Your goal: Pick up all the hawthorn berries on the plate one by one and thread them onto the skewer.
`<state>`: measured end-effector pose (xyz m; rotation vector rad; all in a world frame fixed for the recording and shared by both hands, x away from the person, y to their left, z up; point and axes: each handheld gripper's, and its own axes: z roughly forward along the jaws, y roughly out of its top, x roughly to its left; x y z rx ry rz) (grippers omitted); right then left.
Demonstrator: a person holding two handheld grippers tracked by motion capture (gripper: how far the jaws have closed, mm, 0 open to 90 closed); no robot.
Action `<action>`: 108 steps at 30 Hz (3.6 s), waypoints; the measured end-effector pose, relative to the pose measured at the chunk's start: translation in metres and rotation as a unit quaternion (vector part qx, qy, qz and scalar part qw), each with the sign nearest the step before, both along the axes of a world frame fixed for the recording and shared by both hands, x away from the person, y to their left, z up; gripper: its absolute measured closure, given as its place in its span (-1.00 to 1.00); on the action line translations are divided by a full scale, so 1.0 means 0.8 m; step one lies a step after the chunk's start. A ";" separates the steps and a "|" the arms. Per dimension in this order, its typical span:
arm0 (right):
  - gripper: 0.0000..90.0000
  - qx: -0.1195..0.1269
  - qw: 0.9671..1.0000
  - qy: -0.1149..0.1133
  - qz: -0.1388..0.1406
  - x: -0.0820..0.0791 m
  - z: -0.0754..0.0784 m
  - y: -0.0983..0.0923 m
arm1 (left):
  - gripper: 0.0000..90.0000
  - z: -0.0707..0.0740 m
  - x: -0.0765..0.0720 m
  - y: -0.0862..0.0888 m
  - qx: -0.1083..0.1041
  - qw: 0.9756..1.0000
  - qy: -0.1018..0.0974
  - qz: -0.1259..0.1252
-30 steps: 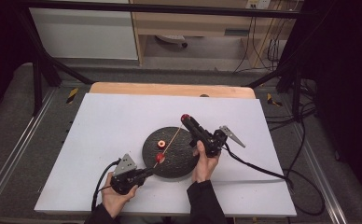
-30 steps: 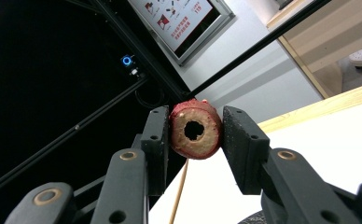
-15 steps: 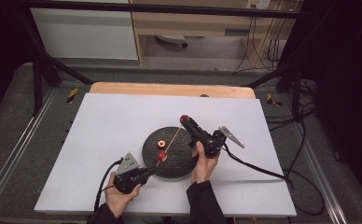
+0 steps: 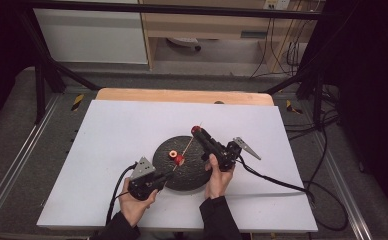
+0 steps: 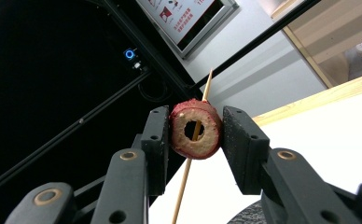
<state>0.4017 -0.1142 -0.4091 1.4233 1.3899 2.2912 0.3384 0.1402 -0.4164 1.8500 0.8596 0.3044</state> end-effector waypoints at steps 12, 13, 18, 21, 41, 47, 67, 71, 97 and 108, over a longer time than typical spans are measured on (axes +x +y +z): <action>0.40 -0.004 1.000 -0.002 0.010 -0.005 0.001 -0.001 | 0.97 0.018 0.017 -0.015 -0.009 1.000 -0.009 -0.003; 0.40 -0.005 1.000 -0.001 0.011 -0.005 0.001 -0.001 | 0.97 0.018 0.018 -0.016 -0.010 1.000 -0.009 -0.003; 0.40 -0.012 1.000 -0.001 0.015 -0.008 -0.001 0.000 | 0.97 0.022 0.025 -0.020 -0.010 1.000 -0.009 -0.002; 0.40 -0.017 1.000 0.002 0.017 -0.009 -0.003 0.001 | 0.97 0.023 0.028 -0.022 -0.009 1.000 -0.010 -0.002; -0.02 -0.066 0.997 -0.005 0.028 -0.012 0.005 -0.008 | 0.97 0.024 0.031 -0.011 -0.005 1.000 -0.015 -0.005; -0.52 -0.135 0.990 0.006 0.052 -0.010 0.013 -0.024 | 0.97 0.023 0.025 0.008 0.008 1.000 -0.018 -0.013; -0.98 -0.373 0.913 0.075 0.149 -0.004 -0.013 -0.033 | 0.97 0.003 -0.003 0.094 0.032 0.999 -0.002 -0.021; -0.98 -0.390 0.904 0.081 0.157 -0.003 -0.011 -0.034 | 0.97 -0.003 -0.004 0.106 0.028 0.999 0.004 -0.021; -0.96 -0.477 0.850 0.086 0.207 0.031 0.019 0.030 | 0.97 -0.014 -0.007 0.151 0.030 0.999 0.019 -0.017; -0.90 -0.503 0.829 0.095 0.223 0.057 0.017 0.070 | 0.97 -0.013 -0.006 0.155 0.031 0.999 0.020 -0.011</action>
